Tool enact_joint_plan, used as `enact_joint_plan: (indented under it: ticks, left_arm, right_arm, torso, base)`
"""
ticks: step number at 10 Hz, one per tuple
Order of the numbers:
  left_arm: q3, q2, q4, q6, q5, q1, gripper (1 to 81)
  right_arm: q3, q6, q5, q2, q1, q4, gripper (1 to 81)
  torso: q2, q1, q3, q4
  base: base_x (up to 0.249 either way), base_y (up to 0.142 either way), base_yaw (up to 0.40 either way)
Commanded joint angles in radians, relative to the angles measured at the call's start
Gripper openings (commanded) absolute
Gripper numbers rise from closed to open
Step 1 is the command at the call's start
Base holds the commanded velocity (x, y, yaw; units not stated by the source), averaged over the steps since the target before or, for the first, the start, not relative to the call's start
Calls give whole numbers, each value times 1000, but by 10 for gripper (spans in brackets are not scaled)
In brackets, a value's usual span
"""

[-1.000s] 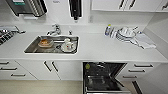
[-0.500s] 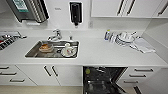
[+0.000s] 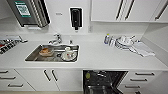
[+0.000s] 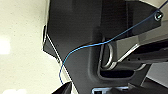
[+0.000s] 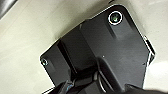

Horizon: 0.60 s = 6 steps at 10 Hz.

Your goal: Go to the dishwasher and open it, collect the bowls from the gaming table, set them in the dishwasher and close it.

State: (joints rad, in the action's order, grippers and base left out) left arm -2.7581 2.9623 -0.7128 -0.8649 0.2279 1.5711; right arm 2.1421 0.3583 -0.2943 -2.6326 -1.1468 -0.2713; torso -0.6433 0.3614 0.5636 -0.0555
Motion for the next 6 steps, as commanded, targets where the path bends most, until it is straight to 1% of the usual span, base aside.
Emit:
enact_joint_plan:
  ticks: [1,2,3,4,5,6]
  left_arm:
    - [-3,-8,3,-2,-53,7,811]
    - [-3,-5,3,0,-55,7,811]
    - [-3,-5,3,-2,-58,7,811]
    - [-3,-8,3,-2,-58,7,811]
    - [-3,-11,4,-2,-58,7,811]
    - [-3,-9,3,-2,-58,8,811]
  right_arm:
    - [63,16,-59,-5,98,-247,811]
    - [90,16,-59,-5,115,-301,811]
    - [99,16,-59,-2,130,-325,811]
    - [115,16,-60,6,136,-392,811]
    - [154,16,-68,15,141,-471,811]
    - [215,16,-80,32,143,-602,811]
  torso:
    - [-95,61,0,0]
    - [-131,84,0,0]
    - [-168,107,0,0]
    - [-204,130,0,0]
    - [-241,153,0,0]
    - [-277,175,0,0]
  base:
    - [0,0,0]
    - [0,0,0]
    - [0,0,0]
    - [0,0,0]
    - [0,0,0]
    - [0,0,0]
